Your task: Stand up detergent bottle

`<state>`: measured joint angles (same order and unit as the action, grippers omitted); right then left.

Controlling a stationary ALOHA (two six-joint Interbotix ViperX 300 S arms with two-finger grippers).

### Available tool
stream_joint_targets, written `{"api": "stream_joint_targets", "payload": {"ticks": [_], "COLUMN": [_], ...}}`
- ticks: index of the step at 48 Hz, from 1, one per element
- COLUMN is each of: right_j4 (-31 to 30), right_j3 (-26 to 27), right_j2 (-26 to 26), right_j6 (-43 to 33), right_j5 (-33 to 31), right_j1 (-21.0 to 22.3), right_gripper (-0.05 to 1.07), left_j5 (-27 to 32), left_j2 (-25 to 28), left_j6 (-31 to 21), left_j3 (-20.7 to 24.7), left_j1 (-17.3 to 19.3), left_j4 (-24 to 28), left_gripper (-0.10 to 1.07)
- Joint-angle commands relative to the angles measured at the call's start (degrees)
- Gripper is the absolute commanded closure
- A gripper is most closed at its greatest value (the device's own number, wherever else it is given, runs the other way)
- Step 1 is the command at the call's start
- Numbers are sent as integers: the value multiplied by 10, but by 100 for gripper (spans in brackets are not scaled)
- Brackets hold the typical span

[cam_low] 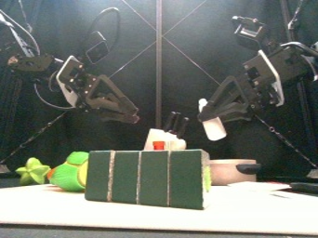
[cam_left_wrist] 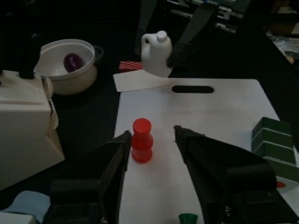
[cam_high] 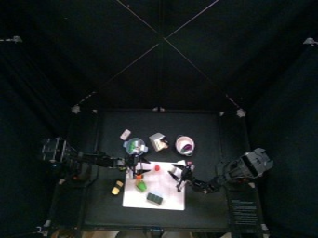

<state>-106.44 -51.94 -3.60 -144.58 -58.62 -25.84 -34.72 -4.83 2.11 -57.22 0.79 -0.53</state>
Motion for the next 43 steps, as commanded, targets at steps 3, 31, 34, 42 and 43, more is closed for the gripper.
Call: {"api": "stream_joint_targets", "payload": {"ticks": [3, 31, 34, 42, 43], "right_j4": [-20, -20, -15, 12, 12], "right_j3": [18, 90, 93, 94, 94], "right_j2": [-30, -141, -150, -167, -167], "right_j6": [-58, -98, -98, -111, -115], "right_j5": [-29, -52, -59, -91, -95], "right_j1": [4, 40, 40, 35, 35], "right_gripper": [37, 37, 37, 37, 37], "left_j5": [-3, -4, -3, -3, -3], "left_j2": [-10, -10, -10, -10, -10], "left_j6": [0, 0, 0, 1, 0], "left_j3": [4, -1, -1, -2, -2], "left_j1": [2, 2, 2, 2, 2], "left_j4": [0, 0, 0, 0, 0], "left_gripper": [15, 15, 15, 15, 15]}}
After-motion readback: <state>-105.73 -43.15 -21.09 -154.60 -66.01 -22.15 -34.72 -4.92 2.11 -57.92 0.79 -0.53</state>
